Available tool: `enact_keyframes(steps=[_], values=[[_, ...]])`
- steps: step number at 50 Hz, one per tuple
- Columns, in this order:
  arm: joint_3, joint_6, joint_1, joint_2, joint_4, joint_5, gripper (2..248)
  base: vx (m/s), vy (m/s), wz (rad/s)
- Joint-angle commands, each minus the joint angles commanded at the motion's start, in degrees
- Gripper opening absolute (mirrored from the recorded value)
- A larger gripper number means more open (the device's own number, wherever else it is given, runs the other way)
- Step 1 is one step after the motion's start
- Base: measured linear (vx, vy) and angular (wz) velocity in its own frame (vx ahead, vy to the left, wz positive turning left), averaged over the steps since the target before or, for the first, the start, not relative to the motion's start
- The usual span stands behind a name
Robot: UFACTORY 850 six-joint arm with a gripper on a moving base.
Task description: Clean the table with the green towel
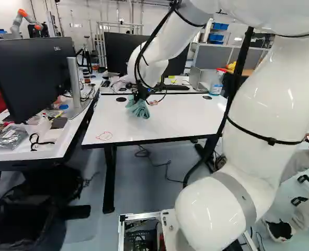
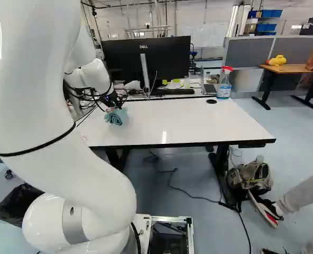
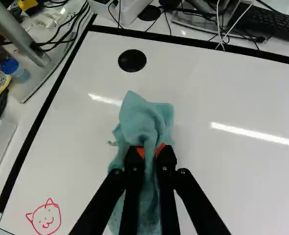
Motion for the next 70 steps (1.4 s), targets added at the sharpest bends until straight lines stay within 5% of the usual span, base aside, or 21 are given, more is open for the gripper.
enact_keyframes(steps=[33,70], values=[[-0.1,0.0,0.3,0.7,0.0,0.0,42,0.000,0.000,0.000],[0.4,0.0,6.7,4.2,0.0,0.0,42,0.000,0.000,0.000]])
